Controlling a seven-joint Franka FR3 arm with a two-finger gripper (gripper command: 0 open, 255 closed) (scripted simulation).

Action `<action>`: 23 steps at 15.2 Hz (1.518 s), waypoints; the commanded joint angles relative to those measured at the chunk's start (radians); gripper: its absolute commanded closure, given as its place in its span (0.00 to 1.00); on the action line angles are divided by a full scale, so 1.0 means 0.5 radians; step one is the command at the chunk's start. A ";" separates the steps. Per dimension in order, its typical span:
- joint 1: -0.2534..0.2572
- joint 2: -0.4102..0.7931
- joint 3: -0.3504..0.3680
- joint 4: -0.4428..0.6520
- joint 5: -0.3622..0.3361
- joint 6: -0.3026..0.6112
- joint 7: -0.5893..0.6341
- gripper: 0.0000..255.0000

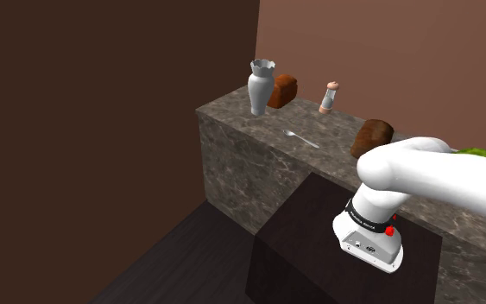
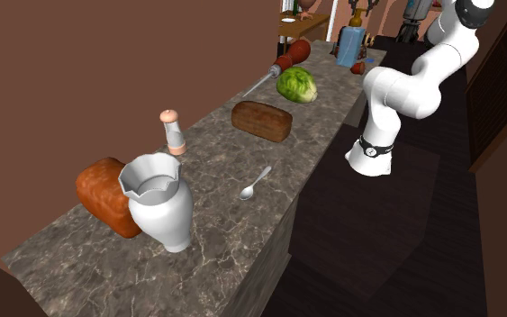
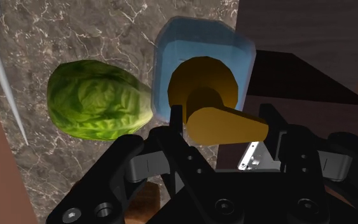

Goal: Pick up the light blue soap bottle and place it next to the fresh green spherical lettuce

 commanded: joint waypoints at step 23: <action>-0.245 -0.429 -0.208 -0.677 -0.221 0.327 0.131 1.00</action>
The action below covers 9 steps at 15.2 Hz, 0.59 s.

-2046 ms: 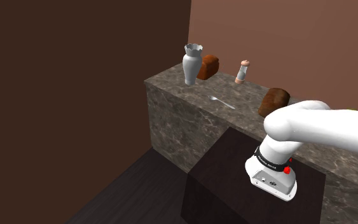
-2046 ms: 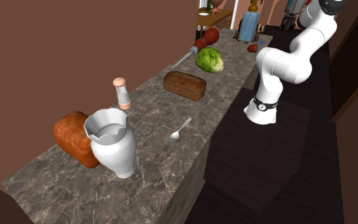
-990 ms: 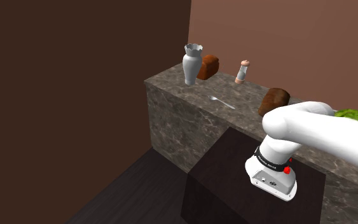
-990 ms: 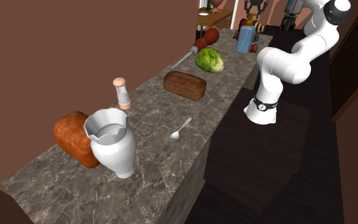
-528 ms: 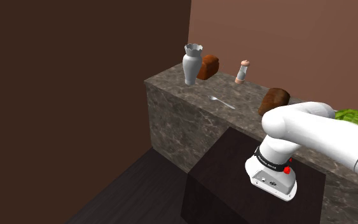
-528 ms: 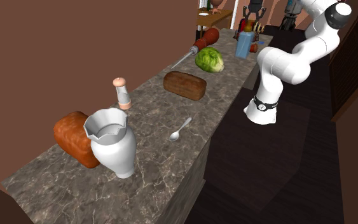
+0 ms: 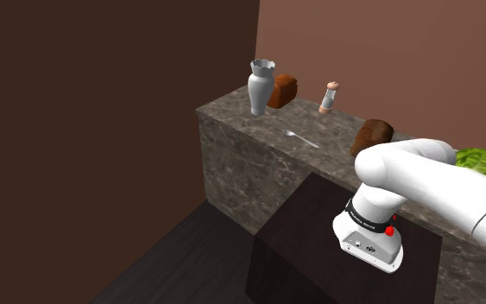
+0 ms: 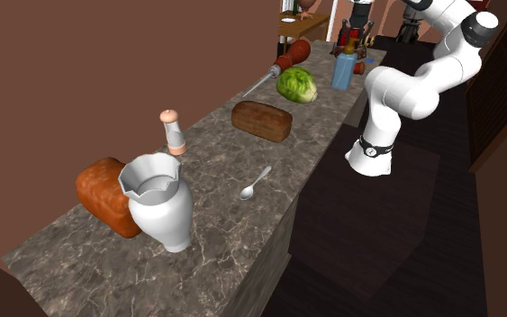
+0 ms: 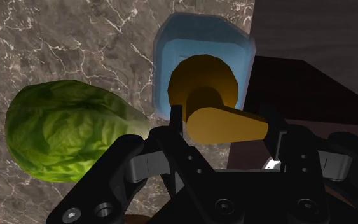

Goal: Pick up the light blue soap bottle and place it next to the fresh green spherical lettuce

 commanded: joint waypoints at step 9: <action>-0.073 -0.140 -0.139 -0.196 -0.131 0.127 0.023 1.00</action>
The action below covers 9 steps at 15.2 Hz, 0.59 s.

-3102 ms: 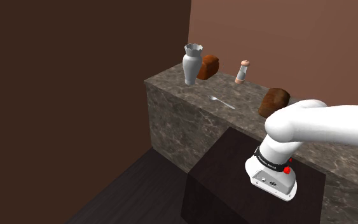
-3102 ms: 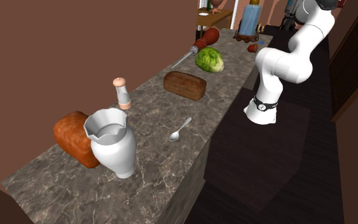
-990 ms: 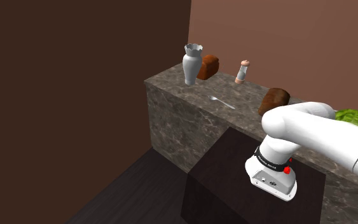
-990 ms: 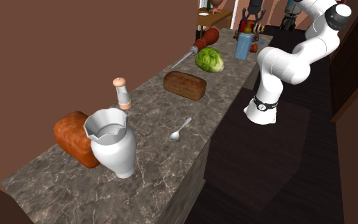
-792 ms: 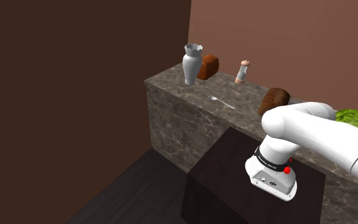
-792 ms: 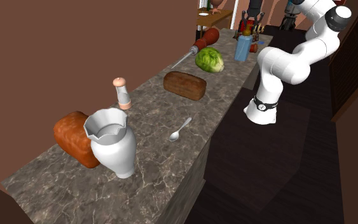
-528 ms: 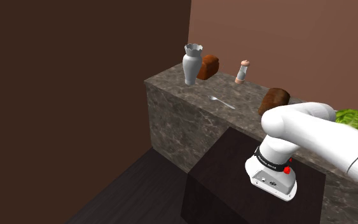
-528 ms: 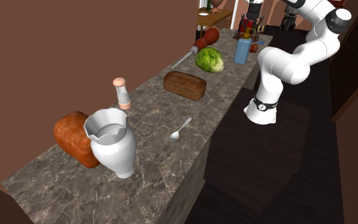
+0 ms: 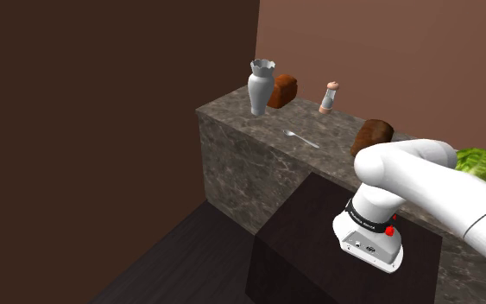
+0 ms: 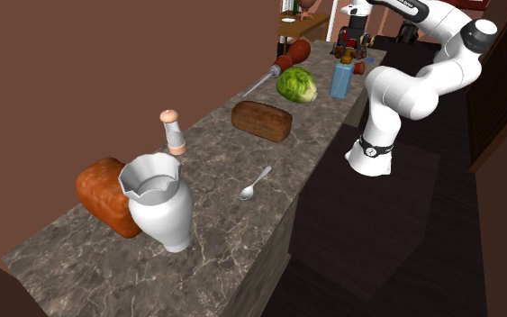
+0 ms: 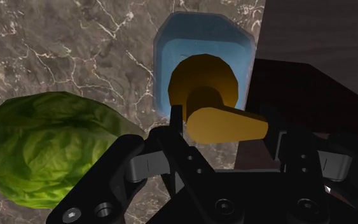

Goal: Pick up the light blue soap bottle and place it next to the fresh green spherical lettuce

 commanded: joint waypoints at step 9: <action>-0.009 -0.012 -0.010 -0.017 -0.011 0.010 0.001 0.00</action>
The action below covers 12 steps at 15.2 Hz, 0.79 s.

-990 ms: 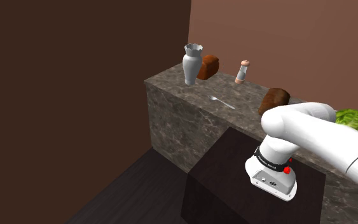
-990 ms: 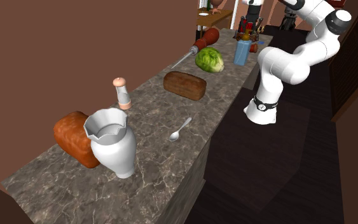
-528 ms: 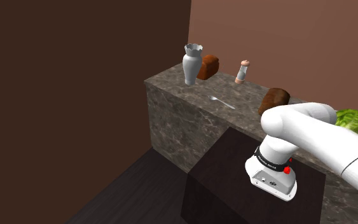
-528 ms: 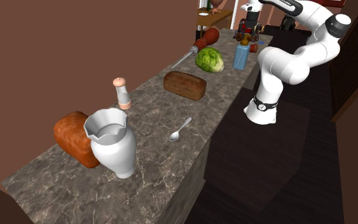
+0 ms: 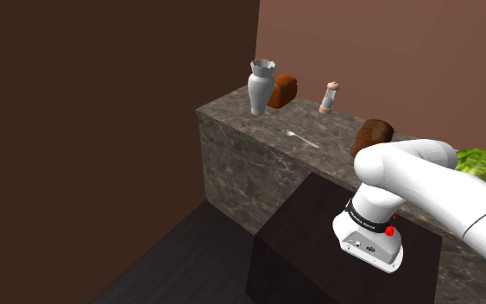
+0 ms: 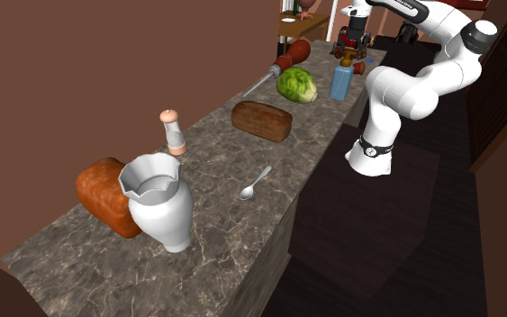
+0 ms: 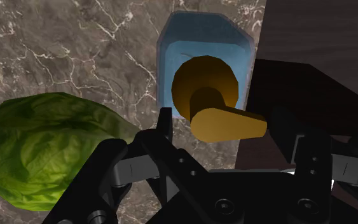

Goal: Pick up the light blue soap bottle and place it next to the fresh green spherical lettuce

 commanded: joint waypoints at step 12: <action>0.085 0.138 0.124 0.209 0.116 -0.118 -0.032 0.00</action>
